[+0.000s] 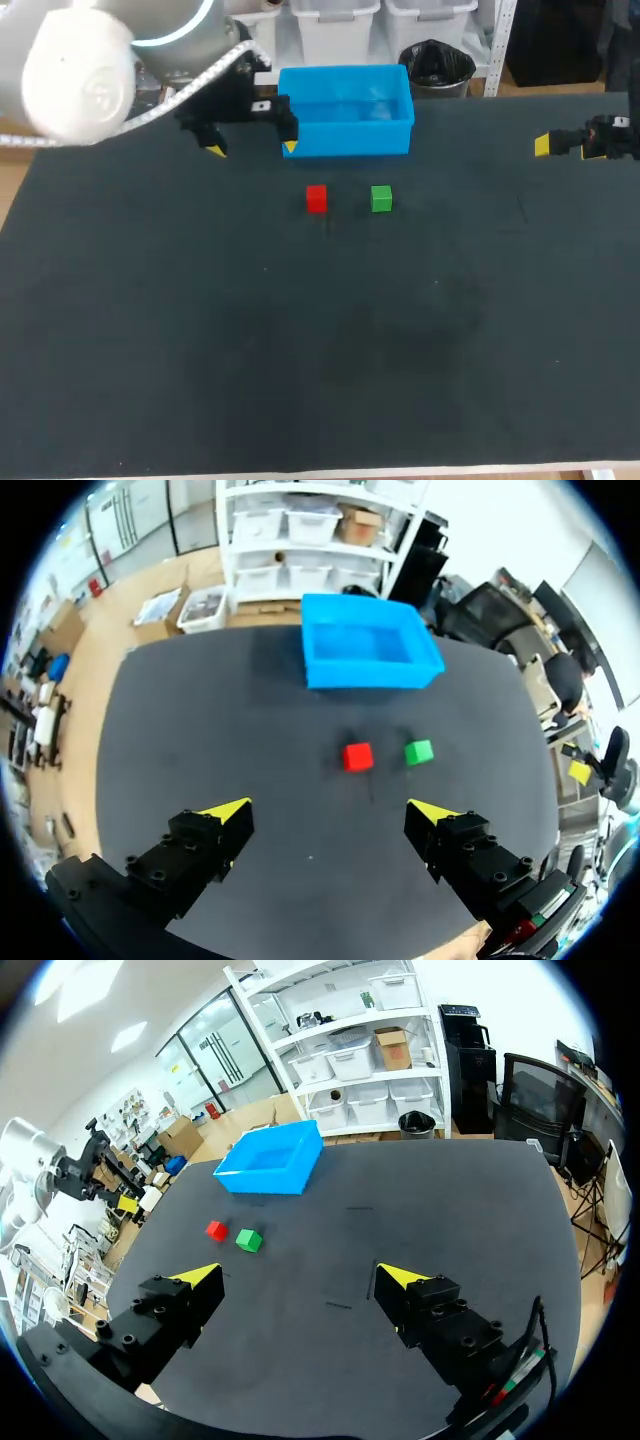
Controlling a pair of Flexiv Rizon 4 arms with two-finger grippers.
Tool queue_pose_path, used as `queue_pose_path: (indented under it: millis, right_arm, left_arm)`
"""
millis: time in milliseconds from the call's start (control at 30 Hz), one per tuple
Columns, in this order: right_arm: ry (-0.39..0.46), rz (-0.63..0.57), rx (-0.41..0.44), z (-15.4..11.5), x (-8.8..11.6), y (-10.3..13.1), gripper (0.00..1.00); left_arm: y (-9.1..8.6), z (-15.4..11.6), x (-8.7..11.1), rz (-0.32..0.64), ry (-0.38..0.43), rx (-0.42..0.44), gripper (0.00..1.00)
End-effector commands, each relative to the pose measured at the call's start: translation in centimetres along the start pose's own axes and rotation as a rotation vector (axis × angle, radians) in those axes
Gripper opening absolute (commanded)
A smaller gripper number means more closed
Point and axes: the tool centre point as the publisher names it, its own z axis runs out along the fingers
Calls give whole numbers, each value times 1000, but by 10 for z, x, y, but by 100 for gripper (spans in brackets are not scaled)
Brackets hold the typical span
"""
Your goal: Use the left arm to pick the red cube and place it into the blue plastic box first, then use the right arm to grasp the green cube and put it into the same blue plastic box after the first action is fully finished.
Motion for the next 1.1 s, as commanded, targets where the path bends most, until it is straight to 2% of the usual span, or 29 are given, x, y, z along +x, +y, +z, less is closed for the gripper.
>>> queue_pose_path:
  millis: [33,233,700,933,1100]
  right_arm:
    - [2,2,7,-1,0,2,100]
    - [2,2,7,-1,0,2,100]
    - [2,2,7,-1,0,2,100]
    - [2,2,7,-1,0,2,100]
    - [2,2,7,-1,0,2,100]
  left_arm:
    - [-11,12,-12,-12,55,-198,100]
    - [-14,22,-18,-68,58,-223,100]
    - [-36,43,-18,-61,91,-235,100]
    - [-38,50,-26,-124,95,-177,100]
    - [-41,53,-29,-124,93,-170,100]
